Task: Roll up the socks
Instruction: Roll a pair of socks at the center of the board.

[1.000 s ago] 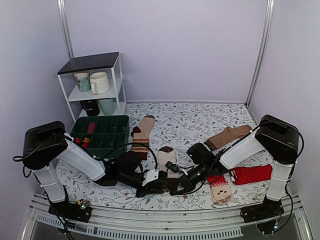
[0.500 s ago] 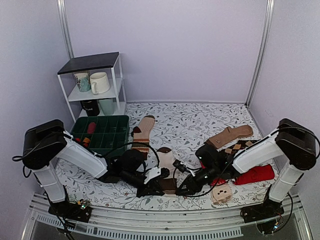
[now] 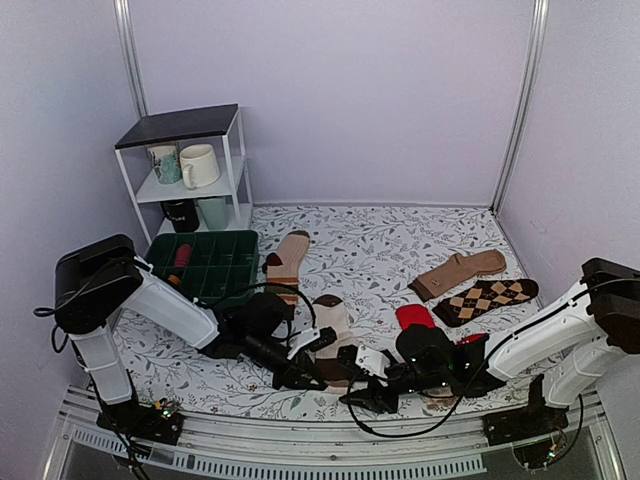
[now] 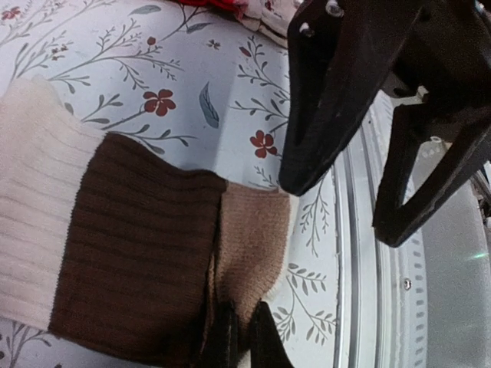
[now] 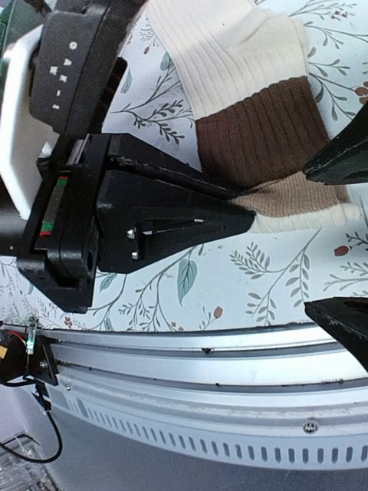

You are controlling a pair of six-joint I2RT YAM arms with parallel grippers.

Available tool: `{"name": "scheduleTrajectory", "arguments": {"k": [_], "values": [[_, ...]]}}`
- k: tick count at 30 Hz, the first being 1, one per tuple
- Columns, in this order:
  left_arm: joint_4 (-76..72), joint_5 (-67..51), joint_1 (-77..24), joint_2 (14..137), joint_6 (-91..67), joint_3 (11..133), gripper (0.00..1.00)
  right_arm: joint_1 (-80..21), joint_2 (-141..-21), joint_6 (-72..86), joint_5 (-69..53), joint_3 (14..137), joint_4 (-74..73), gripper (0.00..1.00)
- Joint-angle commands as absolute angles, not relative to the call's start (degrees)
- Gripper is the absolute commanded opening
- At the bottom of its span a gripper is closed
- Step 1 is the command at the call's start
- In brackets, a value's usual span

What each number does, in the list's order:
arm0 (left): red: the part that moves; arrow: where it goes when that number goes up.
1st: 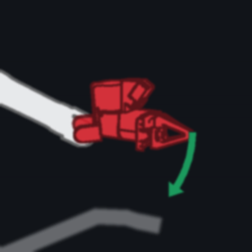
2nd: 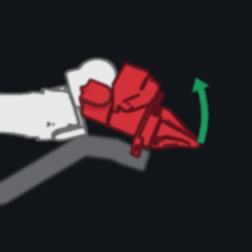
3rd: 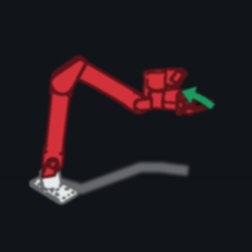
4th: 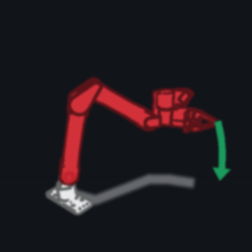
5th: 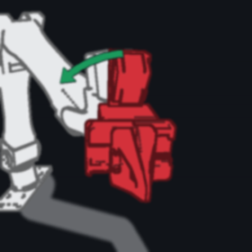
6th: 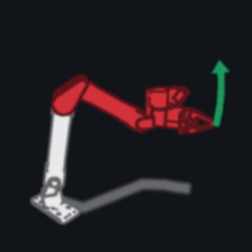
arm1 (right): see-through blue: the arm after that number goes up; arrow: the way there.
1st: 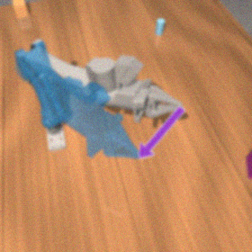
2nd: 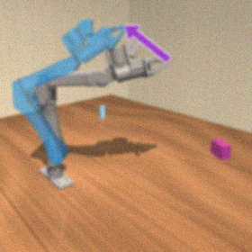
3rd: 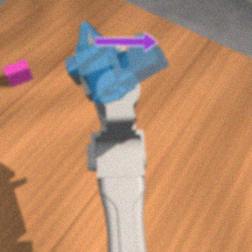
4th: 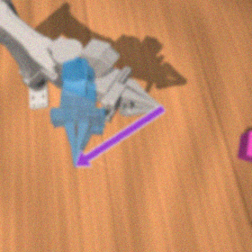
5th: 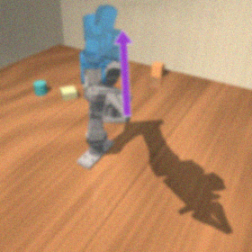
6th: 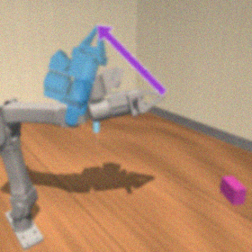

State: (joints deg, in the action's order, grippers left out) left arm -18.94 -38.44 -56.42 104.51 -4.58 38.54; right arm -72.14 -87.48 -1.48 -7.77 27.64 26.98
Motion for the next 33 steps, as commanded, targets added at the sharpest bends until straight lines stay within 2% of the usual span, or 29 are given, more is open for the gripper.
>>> {"name": "scheduleTrajectory", "arguments": {"k": [1, 8, 11, 15, 18, 20, 28, 33], "values": [[-10.28, -37.34, -55.57, 107.06, -5.59, 37.04, 0.00, -72.92, -90.88, -6.80, -2.62, 29.91, 28.25, 0.50], [-10.34, -37.53, -55.11, 107.06, -5.20, 36.84, 0.00, -73.04, -95.06, -6.96, -3.02, 32.21, 26.51, 0.48], [-10.54, -37.53, -55.02, 107.09, -5.19, 36.85, 0.00, -73.08, -96.23, -6.30, -3.54, 32.70, 26.12, 0.34], [-10.55, -37.54, -54.93, 107.40, -5.01, 37.00, 0.00, -73.04, -98.44, -4.79, -4.24, 33.47, 25.34, 0.30], [-10.78, -37.25, -54.87, 107.28, -4.84, 37.14, 0.00, -73.03, -99.49, -3.63, -3.89, 33.95, 24.23, 0.15], [-11.48, -36.28, -54.84, 106.77, -4.75, 37.07, 0.00, -72.91, -99.70, -2.43, -3.86, 34.12, 23.44, 0.10], [-22.81, -24.45, -54.84, 95.34, -2.27, 31.49, 0.19, -67.66, -98.63, 7.02, -14.86, 31.39, 21.22, 0.06], [-32.42, -23.03, -55.46, 87.78, 4.92, 27.80, 0.28, -63.10, -101.98, 13.32, -24.87, 31.61, 19.76, 0.06]]}}
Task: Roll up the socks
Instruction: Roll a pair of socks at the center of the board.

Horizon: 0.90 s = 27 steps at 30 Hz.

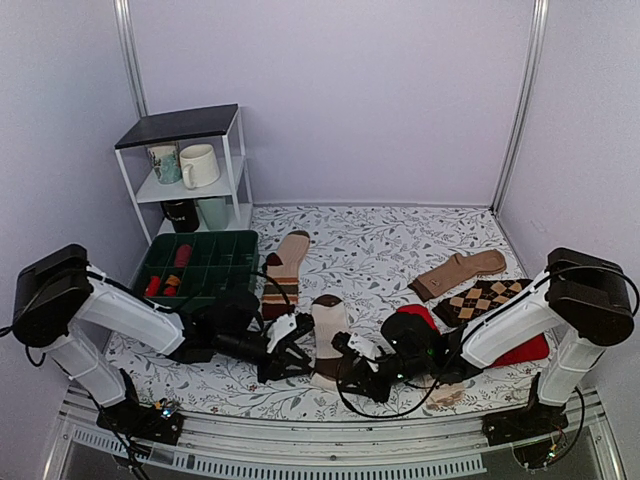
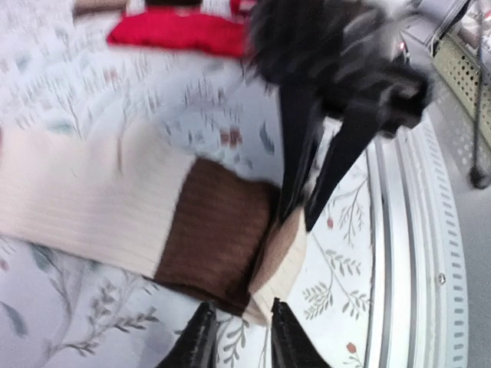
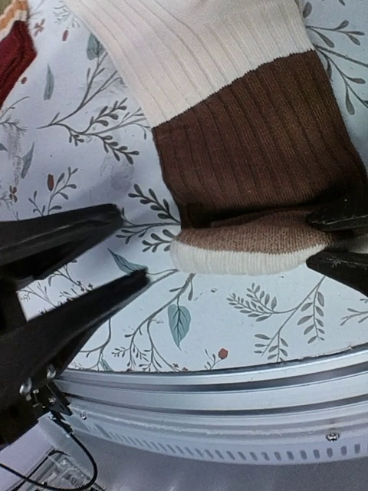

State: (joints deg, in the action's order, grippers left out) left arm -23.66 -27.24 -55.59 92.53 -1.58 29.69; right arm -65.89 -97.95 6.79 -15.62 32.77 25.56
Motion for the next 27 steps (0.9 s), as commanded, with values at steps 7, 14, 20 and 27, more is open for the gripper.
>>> {"name": "scheduleTrajectory", "arguments": {"k": [7, 14, 20, 27], "values": [[-35.80, -26.12, -58.26, 88.49, 13.05, 26.71, 0.33, -58.72, -107.71, 18.42, -33.90, 35.27, 13.13, 0.06], [-33.84, -27.71, -60.52, 91.38, 15.52, 27.15, 0.34, -56.34, -109.79, 19.03, -36.83, 37.13, 7.23, 0.06], [-32.65, -27.89, -60.75, 94.31, 16.46, 28.35, 0.35, -55.71, -111.67, 18.89, -37.81, 37.90, 6.18, 0.06], [-32.72, -26.72, -61.05, 97.64, 16.71, 29.66, 0.35, -55.20, -112.45, 18.65, -38.58, 38.07, 5.71, 0.06]]}}
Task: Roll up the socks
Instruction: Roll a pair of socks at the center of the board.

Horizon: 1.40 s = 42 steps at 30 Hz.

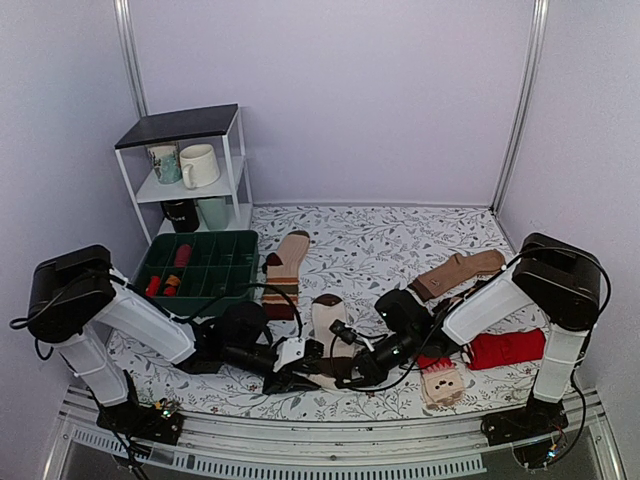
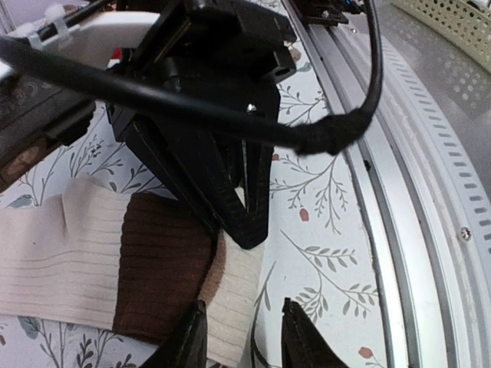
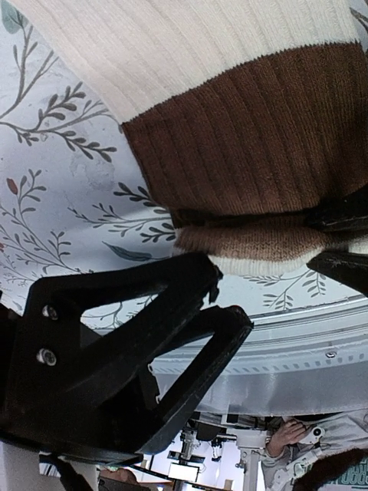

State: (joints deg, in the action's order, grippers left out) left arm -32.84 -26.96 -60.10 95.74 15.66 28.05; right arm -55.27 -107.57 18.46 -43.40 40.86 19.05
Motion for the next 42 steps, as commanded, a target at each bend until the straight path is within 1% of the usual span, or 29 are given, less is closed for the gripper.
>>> {"name": "scheduleTrajectory", "arguments": {"k": [1, 3, 6, 14, 17, 23, 26, 28, 31, 32, 34, 36, 39, 42], "values": [[-33.03, -26.52, -61.08, 98.01, 16.69, 29.82, 0.36, -55.15, -112.54, 18.70, -38.58, 38.05, 5.67, 0.06], [-34.52, -26.56, -61.05, 98.54, 16.47, 29.93, 0.36, -55.16, -112.67, 18.64, -38.82, 38.01, 5.58, 0.06], [-34.45, -27.14, -61.08, 99.69, 16.26, 30.64, 0.39, -55.10, -112.68, 18.56, -38.84, 38.05, 5.45, 0.06], [-32.57, -26.47, -61.43, 100.82, 16.14, 31.31, 0.39, -55.07, -113.03, 18.20, -39.19, 37.97, 5.47, 0.06], [-29.93, -26.04, -61.58, 101.77, 16.13, 32.17, 0.38, -55.03, -113.03, 18.19, -39.33, 37.94, 5.45, 0.06], [-27.69, -25.89, -62.26, 103.36, 15.47, 33.08, 0.31, -55.00, -113.03, 18.19, -39.79, 37.94, 5.45, 0.06], [-26.01, -25.51, -62.47, 104.20, 15.09, 34.03, 0.25, -54.94, -112.94, 18.21, -40.06, 37.97, 5.45, 0.06], [-25.00, -25.46, -62.64, 104.54, 14.95, 34.46, 0.20, -54.93, -112.87, 18.20, -40.24, 38.14, 5.45, 0.06], [-23.50, -26.30, -62.75, 104.99, 14.61, 35.03, 0.04, -54.86, -112.49, 17.99, -40.38, 38.40, 5.45, 0.07], [-22.93, -26.62, -62.68, 105.09, 14.44, 35.21, 0.00, -54.87, -112.23, 17.94, -40.30, 38.51, 5.41, 0.07], [-22.01, -27.34, -62.74, 104.97, 13.92, 35.34, 0.00, -54.70, -111.51, 17.97, -39.88, 38.62, 5.51, 0.08], [-20.84, -27.52, -62.75, 104.63, 12.41, 35.34, 0.00, -54.59, -110.12, 17.95, -38.91, 38.51, 5.69, 0.12], [-19.49, -27.71, -62.27, 104.25, 8.78, 35.33, 0.00, -54.54, -105.51, 18.02, -34.43, 37.62, 7.52, 0.27], [-17.93, -29.15, -61.52, 104.86, 4.51, 35.66, 0.00, -54.54, -97.67, 18.10, -27.92, 34.18, 13.79, 0.38]]}}
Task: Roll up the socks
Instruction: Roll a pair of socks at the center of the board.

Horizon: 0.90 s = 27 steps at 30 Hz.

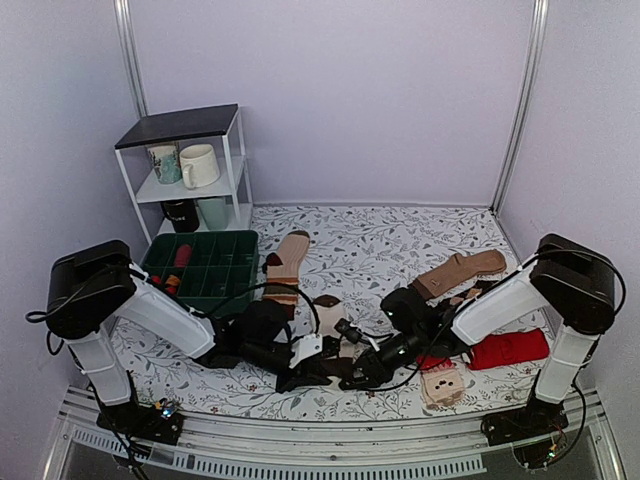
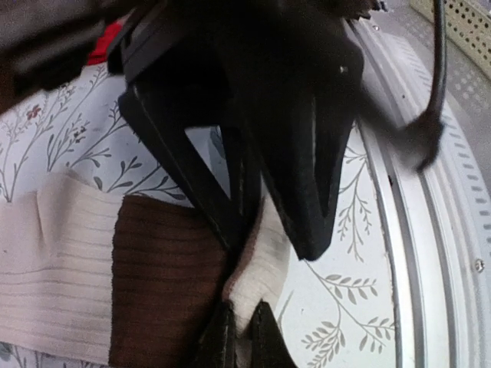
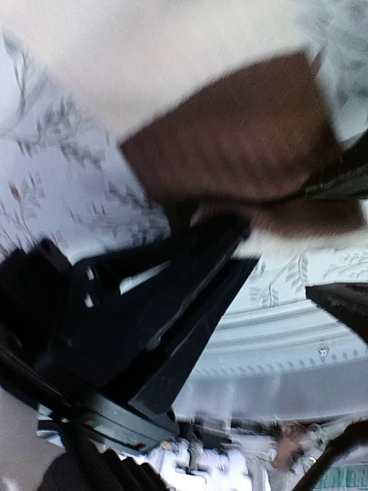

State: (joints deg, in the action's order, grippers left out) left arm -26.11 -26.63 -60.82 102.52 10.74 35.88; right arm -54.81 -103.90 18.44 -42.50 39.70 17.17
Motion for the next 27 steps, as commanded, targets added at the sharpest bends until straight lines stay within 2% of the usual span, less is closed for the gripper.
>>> {"name": "scheduleTrajectory", "arguments": {"k": [1, 5, 11, 27], "values": [[-17.52, -29.81, -61.26, 105.12, 3.24, 35.68, 0.00, -54.54, -94.90, 18.04, -25.46, 32.55, 16.40, 0.40], [-15.59, -31.08, -60.14, 106.39, -0.53, 36.28, 0.00, -55.68, -84.89, 13.38, -18.94, 25.40, 27.24, 0.46], [-14.42, -34.21, -56.99, 107.57, -5.03, 35.99, 0.00, -65.16, -80.51, 1.69, -8.23, 20.93, 34.38, 0.47], [-14.31, -36.65, -54.94, 109.75, -5.89, 35.68, 0.00, -72.70, -91.89, -6.44, -5.18, 27.51, 32.52, 0.47]]}}
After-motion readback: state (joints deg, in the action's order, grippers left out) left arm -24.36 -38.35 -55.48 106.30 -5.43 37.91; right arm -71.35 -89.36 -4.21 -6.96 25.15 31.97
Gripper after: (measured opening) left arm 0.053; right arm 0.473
